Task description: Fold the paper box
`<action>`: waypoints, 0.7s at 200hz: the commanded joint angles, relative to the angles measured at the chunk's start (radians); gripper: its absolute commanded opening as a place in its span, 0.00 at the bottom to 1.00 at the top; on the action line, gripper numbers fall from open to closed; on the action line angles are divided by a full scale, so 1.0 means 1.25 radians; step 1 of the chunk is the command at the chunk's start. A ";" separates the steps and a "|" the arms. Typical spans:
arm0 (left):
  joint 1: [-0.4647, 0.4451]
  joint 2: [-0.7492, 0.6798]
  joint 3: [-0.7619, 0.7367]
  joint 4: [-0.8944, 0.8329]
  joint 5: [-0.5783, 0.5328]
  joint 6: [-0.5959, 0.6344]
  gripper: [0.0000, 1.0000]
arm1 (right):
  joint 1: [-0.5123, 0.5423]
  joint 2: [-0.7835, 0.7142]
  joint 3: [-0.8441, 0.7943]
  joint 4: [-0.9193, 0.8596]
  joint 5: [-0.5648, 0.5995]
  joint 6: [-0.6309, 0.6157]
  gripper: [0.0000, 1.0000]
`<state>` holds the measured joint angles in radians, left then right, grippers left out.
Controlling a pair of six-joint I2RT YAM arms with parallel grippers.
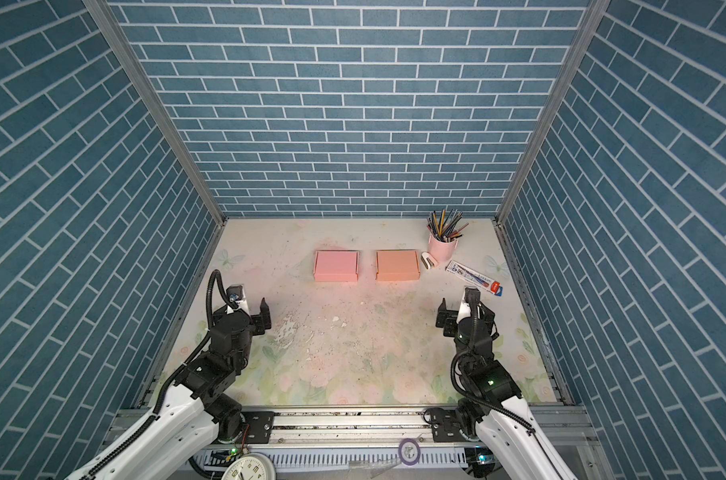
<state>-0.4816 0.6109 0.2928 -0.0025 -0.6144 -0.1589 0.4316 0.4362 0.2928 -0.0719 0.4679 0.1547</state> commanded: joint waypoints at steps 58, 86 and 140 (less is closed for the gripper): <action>0.007 0.118 -0.098 0.213 -0.106 0.021 0.88 | -0.038 -0.015 -0.089 0.127 -0.038 -0.074 0.97; 0.007 0.145 -0.121 0.278 -0.106 0.043 0.88 | -0.047 0.009 -0.114 0.158 -0.031 -0.063 0.97; 0.022 0.185 -0.132 0.379 -0.100 0.079 0.88 | -0.078 0.081 -0.184 0.297 -0.030 -0.059 0.98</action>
<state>-0.4747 0.8272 0.1452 0.3664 -0.7330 -0.0898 0.3546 0.5114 0.0853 0.1802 0.4301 0.0959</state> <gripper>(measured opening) 0.882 0.976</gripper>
